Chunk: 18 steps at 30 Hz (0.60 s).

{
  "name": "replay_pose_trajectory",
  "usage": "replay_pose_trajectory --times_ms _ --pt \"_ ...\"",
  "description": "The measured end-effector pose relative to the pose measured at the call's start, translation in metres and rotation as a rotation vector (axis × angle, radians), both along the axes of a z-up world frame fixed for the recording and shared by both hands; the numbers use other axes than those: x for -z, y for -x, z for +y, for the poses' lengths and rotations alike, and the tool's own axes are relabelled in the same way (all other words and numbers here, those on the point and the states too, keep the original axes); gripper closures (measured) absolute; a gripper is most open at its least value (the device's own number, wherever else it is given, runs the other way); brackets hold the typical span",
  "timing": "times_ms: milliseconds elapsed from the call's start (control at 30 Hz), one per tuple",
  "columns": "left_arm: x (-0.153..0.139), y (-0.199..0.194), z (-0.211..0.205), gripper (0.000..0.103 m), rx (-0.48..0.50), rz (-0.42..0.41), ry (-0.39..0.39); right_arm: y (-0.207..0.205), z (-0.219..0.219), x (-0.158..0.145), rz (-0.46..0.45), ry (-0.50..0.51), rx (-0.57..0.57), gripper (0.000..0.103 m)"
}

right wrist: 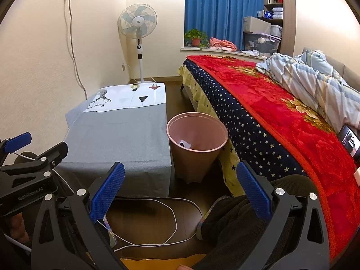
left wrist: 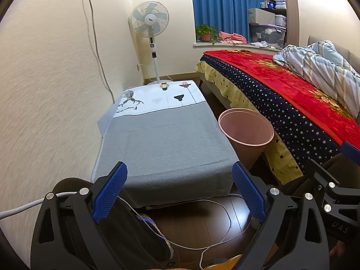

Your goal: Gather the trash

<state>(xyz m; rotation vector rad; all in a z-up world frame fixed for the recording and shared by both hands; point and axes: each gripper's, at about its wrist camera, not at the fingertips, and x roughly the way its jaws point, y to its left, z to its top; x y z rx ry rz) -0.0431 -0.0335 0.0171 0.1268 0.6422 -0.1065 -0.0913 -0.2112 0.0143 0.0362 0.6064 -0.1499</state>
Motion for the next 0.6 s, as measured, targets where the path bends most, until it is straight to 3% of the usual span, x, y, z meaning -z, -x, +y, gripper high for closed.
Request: replay_pose_trajectory --times_ms 600 --pt "0.0017 -0.0026 0.0017 0.012 0.015 0.000 0.008 -0.0030 -0.0036 0.0027 0.019 -0.003 0.009 0.005"
